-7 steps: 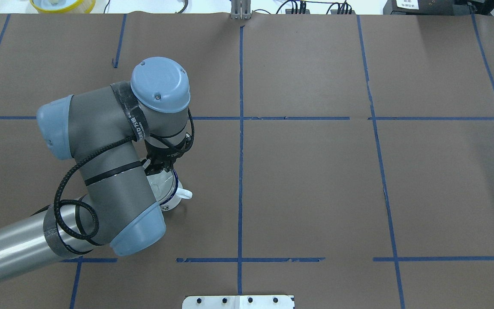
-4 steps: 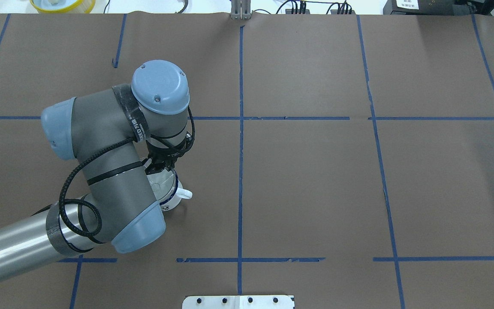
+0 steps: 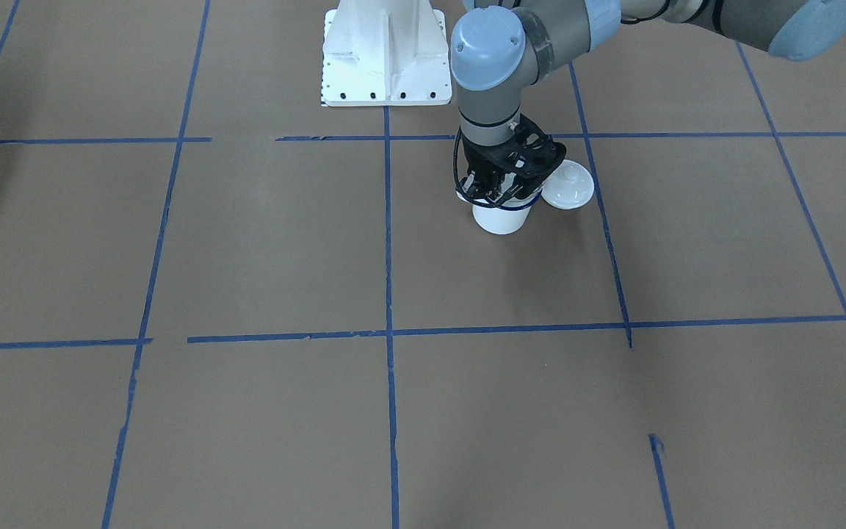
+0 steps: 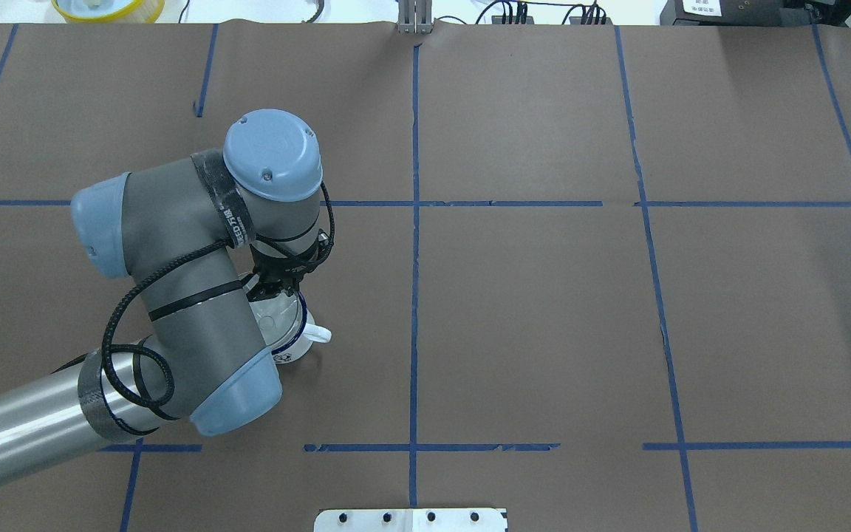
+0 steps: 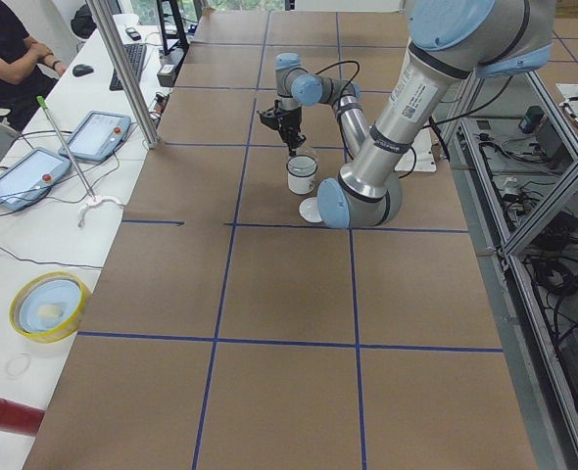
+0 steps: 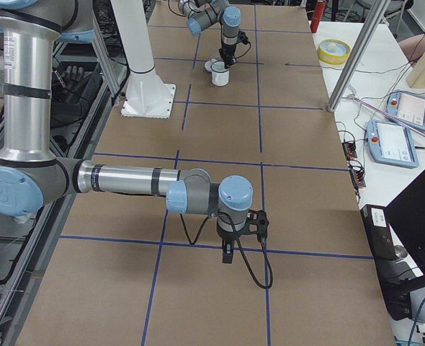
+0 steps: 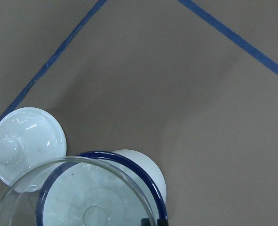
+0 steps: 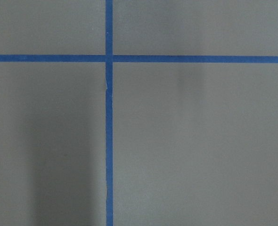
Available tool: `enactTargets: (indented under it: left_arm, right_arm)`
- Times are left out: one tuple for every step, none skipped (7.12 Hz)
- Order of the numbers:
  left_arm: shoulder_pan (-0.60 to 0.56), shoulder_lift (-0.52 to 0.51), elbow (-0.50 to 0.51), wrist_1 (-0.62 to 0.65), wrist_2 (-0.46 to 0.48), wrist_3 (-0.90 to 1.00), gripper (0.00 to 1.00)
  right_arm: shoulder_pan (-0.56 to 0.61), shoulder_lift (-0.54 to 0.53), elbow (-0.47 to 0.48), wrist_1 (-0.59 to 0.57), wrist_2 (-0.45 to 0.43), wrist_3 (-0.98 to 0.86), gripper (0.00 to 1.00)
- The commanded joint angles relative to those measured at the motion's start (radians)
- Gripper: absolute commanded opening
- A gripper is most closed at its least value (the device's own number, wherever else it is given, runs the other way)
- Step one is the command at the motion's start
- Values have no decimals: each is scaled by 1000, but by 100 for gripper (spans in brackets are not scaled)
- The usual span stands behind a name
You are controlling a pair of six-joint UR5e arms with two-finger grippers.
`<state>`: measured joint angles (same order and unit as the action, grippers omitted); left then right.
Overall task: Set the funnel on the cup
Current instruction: 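Open the left gripper to release the funnel resting in the mug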
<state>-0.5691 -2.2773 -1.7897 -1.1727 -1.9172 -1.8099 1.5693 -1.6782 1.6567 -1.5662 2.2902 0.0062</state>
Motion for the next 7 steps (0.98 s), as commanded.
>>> enactTargets:
  left_arm:
    - [0,-1,10,-16,1,15,0]
    - [0,1,12,-16,1,21,0]
    - [0,4,12,-16,0,21,0]
    - [0,4,12,-16,0,21,0]
    - [0,5,12,-19,0,23,0]
    - [0,10,12,-30,0,23,0]
    - [0,10,12,-30,0,23,0]
  right_arm:
    - [0,0,0,0,0,0,100]
    - [0,0,0,0,0,0,100]
    - [0,0,0,0,0,0,100]
    - [0,0,0,0,0,0,100]
    - [0,0,0,0,0,0,100]
    - [0,0,-1,0,0,0,100]
    - [0,0,0,0,0,0,100]
